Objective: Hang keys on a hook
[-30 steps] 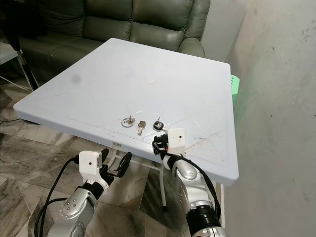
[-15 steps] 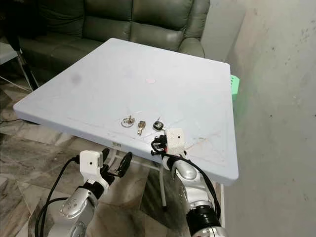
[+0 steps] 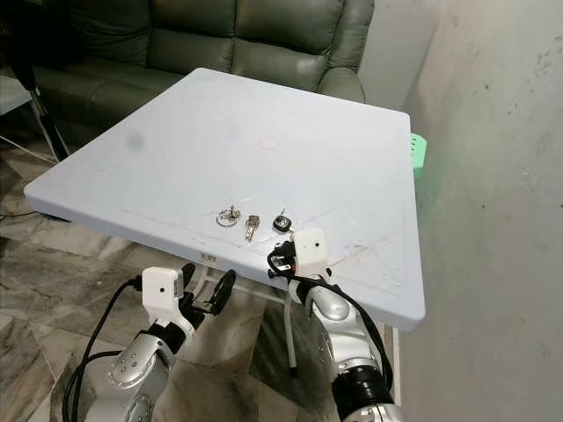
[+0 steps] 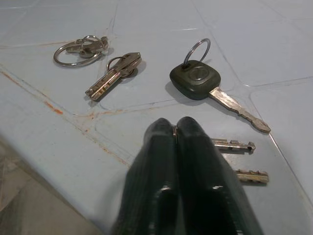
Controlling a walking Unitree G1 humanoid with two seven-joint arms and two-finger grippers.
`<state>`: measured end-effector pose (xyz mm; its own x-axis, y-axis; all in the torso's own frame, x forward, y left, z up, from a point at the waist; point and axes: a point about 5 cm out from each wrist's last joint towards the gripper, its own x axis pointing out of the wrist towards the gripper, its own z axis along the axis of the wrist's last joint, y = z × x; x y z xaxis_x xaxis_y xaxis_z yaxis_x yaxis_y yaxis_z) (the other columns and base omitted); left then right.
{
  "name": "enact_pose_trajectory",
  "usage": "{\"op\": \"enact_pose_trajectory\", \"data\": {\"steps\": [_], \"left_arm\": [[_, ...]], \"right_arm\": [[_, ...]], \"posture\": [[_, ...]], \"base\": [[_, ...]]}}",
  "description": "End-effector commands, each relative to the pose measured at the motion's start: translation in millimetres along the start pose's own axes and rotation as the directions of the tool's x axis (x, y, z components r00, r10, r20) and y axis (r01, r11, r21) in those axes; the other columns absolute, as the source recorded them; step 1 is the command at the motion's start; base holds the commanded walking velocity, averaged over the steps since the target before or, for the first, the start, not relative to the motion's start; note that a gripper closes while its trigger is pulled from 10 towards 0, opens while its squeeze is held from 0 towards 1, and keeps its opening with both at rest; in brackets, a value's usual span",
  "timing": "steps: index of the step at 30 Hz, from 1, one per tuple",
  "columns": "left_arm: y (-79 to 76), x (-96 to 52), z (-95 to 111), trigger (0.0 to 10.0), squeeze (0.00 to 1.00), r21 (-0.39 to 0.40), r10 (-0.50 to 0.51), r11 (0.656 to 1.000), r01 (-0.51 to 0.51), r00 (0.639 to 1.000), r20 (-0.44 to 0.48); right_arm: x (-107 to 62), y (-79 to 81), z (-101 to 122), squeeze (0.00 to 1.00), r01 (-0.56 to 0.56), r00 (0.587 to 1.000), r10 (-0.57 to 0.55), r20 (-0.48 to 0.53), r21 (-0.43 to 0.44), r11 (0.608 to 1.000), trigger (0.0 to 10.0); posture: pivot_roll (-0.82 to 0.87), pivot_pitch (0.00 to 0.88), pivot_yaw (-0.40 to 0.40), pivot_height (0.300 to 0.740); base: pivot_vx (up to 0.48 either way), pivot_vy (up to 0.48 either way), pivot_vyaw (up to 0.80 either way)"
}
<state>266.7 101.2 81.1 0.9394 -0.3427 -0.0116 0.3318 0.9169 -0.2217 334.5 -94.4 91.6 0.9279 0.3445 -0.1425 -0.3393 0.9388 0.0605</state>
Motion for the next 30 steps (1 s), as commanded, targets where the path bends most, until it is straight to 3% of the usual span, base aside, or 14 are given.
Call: {"op": "enact_pose_trajectory", "data": {"steps": [1, 2, 3, 4, 12, 14, 15, 23, 25, 27, 28, 29, 30], "left_arm": [[-10.9, 3.0, 0.2, 10.0, 0.0, -0.023, -0.021, 1.0, 0.021, 1.0, 0.008], [-10.9, 3.0, 0.2, 10.0, 0.0, -0.024, -0.02, 1.0, 0.02, 1.0, 0.008], [-11.0, 2.8, 0.1, 10.0, 0.0, -0.024, -0.02, 0.999, 0.021, 1.0, 0.008], [-11.0, 2.7, -0.1, 10.0, 0.0, -0.024, -0.021, 1.0, 0.021, 1.0, 0.007], [-11.4, 2.8, -0.3, 10.0, 0.0, -0.025, -0.023, 0.999, 0.023, 1.0, 0.007], [-11.5, 2.7, -0.4, 10.0, 0.0, -0.026, -0.024, 0.999, 0.024, 1.0, 0.006], [-11.7, 2.8, -0.6, 10.0, 0.0, -0.027, -0.024, 0.999, 0.024, 1.0, 0.005], [-11.5, 4.4, -1.1, 10.0, 0.0, -0.033, -0.018, 0.999, 0.018, 1.0, 0.004], [-10.9, 7.6, 1.4, 10.0, 0.0, -0.033, -0.014, 0.999, 0.015, 1.0, 0.012], [-10.8, 8.2, 1.8, 10.0, 0.0, -0.032, -0.014, 0.999, 0.014, 1.0, 0.014], [-9.6, 10.9, 4.1, 10.0, 0.0, -0.033, -0.011, 0.999, 0.011, 1.0, 0.021], [-8.5, 12.6, 5.7, 10.0, 0.0, -0.03, -0.007, 1.0, 0.008, 1.0, 0.026], [-7.3, 15.5, 8.6, 10.0, 0.0, -0.026, -0.004, 1.0, 0.005, 0.999, 0.035]], "right_arm": [[-1.7, -5.5, -1.4, 0.0, 0.02, 1.0, -0.02, -0.002, -0.005, 1.0, 4.0], [-1.6, -5.8, -1.2, 0.0, 0.024, 1.0, -0.024, -0.001, -0.003, 1.0, 4.2], [-1.6, -6.0, -1.2, 0.0, 0.022, 1.0, -0.022, -0.001, -0.008, 1.0, 7.6], [-1.6, -6.5, -1.4, 0.0, 0.022, 1.0, -0.022, -0.004, -0.013, 1.0, 10.0], [-2.9, -8.3, -1.4, 0.0, 0.02, 1.0, -0.02, 0.008, -0.004, 1.0, 10.0], [-3.0, -8.7, -0.1, 0.0, 0.024, 1.0, -0.023, 0.017, -0.01, 1.0, 9.7], [-3.6, -8.5, 2.8, 0.0, 0.022, 0.999, -0.023, 0.047, 0.02, 1.0, 0.0], [-4.7, -7.9, 14.8, 0.0, 0.019, 0.991, -0.027, 0.133, 0.06, 0.998, 0.0], [-6.3, -8.3, 29.5, 0.0, -0.008, 0.973, -0.012, 0.231, 0.088, 0.996, 0.0], [-6.9, -8.8, 32.1, 0.0, -0.005, 0.968, -0.015, 0.249, 0.08, 0.997, 0.0], [-6.7, -9.7, 36.4, 0.0, 0.008, 0.964, -0.027, 0.263, 0.073, 0.997, 2.6], [-6.0, -10.9, 37.8, 0.0, 0.023, 0.965, -0.042, 0.259, 0.078, 0.997, 4.2], [-6.0, -11.3, 41.1, 0.0, 0.024, 0.962, -0.048, 0.269, 0.089, 0.996, 3.8]], "posture": [[0.04, 0.098, -0.119, 0.74], [0.04, 0.098, -0.119, 0.74], [0.03, 0.1, -0.119, 0.74], [0.03, 0.1, -0.119, 0.74], [0.03, 0.101, -0.117, 0.74], [0.03, 0.102, -0.117, 0.74], [0.03, 0.101, -0.117, 0.74], [0.03, 0.097, -0.115, 0.74], [0.03, 0.091, -0.114, 0.74], [0.03, 0.091, -0.114, 0.74], [0.04, 0.08, -0.112, 0.74], [0.04, 0.077, -0.111, 0.74], [0.04, 0.077, -0.111, 0.74]], "base": [[0.0, 0.0, 0.0], [0.0, 0.0, 0.0], [0.0, 0.0, 0.0], [0.0, 0.0, 0.0], [0.0, 0.0, 0.0], [0.0, 0.0, 0.0], [0.0, 0.0, 0.0], [0.0, 0.0, 0.0], [0.0, 0.0, 0.0], [0.0, 0.0, 0.0], [0.0, 0.0, 0.0], [0.0, 0.0, 0.0], [0.0, 0.0, 0.0]]}}
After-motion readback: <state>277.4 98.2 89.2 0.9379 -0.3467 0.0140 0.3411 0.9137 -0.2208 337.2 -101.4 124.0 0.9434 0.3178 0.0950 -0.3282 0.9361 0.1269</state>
